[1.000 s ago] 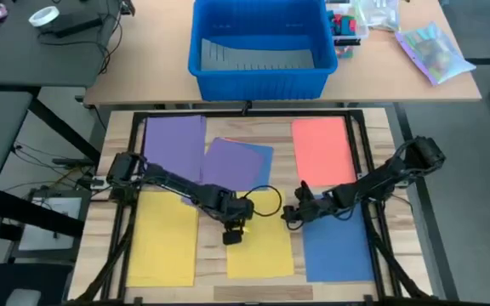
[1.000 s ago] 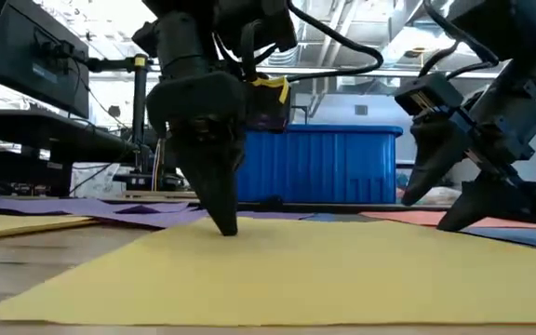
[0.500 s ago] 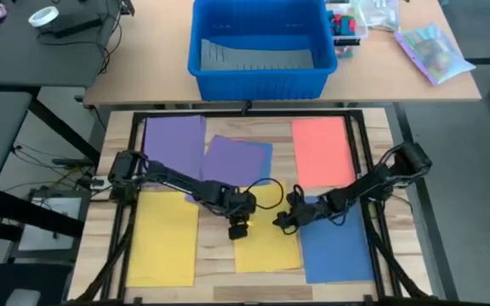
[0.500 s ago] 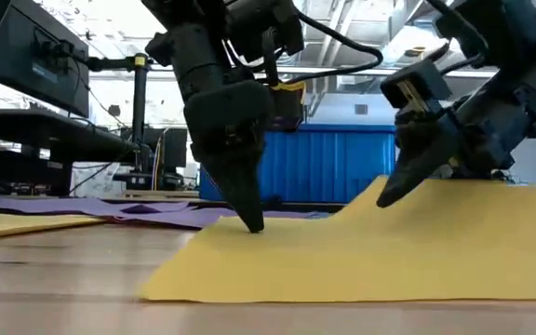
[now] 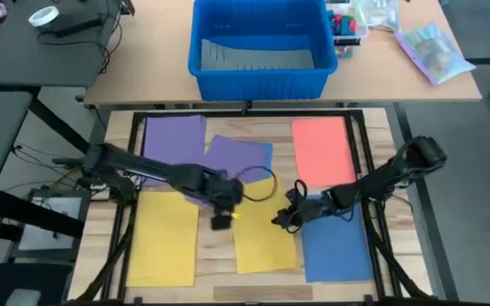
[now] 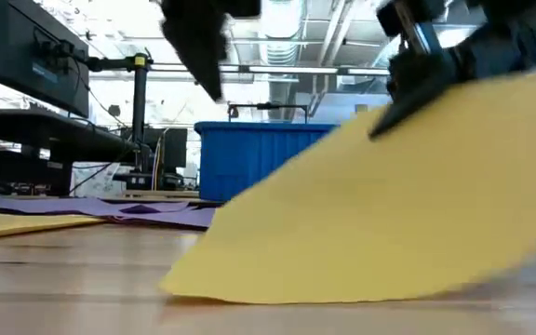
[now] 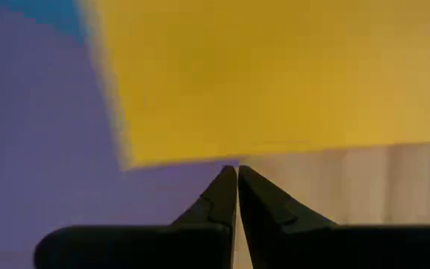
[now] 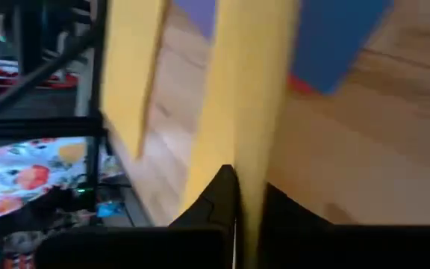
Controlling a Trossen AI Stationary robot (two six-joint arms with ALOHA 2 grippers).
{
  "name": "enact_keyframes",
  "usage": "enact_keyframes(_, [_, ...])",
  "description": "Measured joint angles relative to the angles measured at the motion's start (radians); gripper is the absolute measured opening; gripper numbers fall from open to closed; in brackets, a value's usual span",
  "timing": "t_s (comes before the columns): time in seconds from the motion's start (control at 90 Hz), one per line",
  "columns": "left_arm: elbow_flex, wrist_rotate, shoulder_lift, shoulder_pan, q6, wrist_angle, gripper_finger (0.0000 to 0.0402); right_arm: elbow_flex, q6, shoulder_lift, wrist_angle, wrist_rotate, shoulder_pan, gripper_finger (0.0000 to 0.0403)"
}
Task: Organize paper
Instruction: Stack the yellow colored paper on top of the other yellow colored papers
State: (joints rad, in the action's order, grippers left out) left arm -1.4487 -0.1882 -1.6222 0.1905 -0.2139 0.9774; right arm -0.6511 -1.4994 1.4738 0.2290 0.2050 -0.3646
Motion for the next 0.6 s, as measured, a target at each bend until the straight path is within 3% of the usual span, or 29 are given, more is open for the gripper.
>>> enact_keyframes(0.089, [0.0,-0.064,0.122,0.001,-0.017,0.117,0.0,-0.106,0.005,0.019,-0.066,0.01,0.01,0.0])
enact_keyframes(0.256, [0.0,-0.076,0.38,0.025,-0.154,0.299,0.0,-0.384,0.031,0.155,-0.157,0.049,0.035,0.0])
enact_keyframes(0.433, [0.0,-0.074,0.632,0.097,-0.333,0.404,0.0,-0.757,0.034,0.419,-0.18,0.065,0.047,0.0])
enact_keyframes(0.6, [0.0,-0.074,0.812,0.118,-0.394,0.412,0.0,-1.141,0.065,0.708,-0.14,0.057,0.063,0.0])
